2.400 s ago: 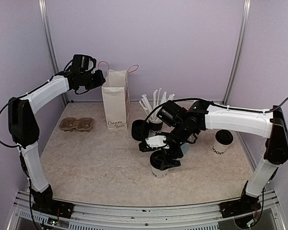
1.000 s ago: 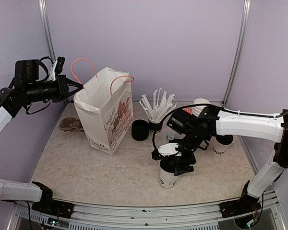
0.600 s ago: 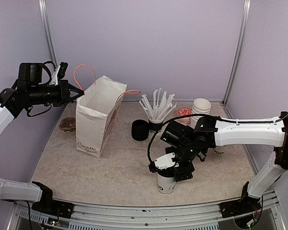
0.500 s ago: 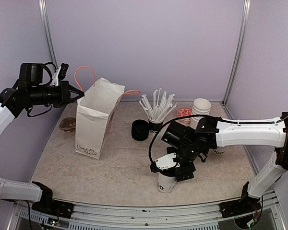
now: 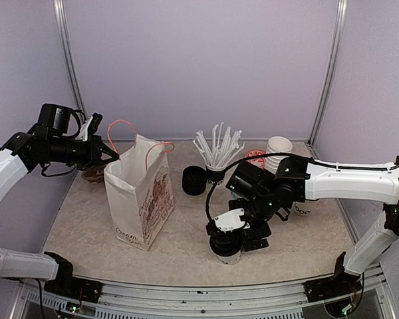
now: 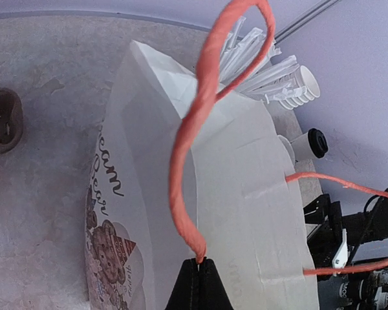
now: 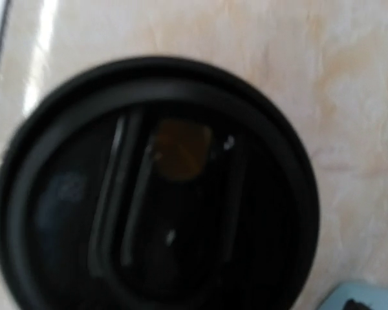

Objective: Pack the takeout coffee

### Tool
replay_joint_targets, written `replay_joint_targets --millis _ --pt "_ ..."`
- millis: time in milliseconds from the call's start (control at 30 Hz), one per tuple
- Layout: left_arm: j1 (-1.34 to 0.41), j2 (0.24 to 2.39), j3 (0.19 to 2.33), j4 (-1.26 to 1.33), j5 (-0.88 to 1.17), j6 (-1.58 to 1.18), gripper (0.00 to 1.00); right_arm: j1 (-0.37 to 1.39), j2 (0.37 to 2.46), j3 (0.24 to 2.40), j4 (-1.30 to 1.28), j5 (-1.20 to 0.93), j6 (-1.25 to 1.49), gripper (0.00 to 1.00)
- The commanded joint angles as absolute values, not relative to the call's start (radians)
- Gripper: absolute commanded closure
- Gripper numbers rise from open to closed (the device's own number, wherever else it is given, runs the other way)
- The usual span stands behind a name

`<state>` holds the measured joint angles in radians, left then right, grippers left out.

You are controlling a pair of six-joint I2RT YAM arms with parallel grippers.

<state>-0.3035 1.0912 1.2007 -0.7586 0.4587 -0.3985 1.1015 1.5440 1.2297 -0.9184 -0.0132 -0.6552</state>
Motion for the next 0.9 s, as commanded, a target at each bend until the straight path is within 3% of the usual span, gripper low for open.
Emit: replay_joint_targets --millis 0,300,867 --pt "-0.296 1.072 1.163 -0.749 0.431 -0.384 1.00 1.110 1.534 1.275 -0.935 -0.110 -0.623 0.00" --pt "-0.296 1.070 1.133 -0.731 0.435 -0.377 1.00 1.090 1.571 1.289 -0.936 -0.222 -0.608 0.00" --pt "-0.295 1.051 1.114 -0.718 0.451 -0.374 1.00 1.065 1.631 1.261 -0.955 -0.179 -0.596 0.00"
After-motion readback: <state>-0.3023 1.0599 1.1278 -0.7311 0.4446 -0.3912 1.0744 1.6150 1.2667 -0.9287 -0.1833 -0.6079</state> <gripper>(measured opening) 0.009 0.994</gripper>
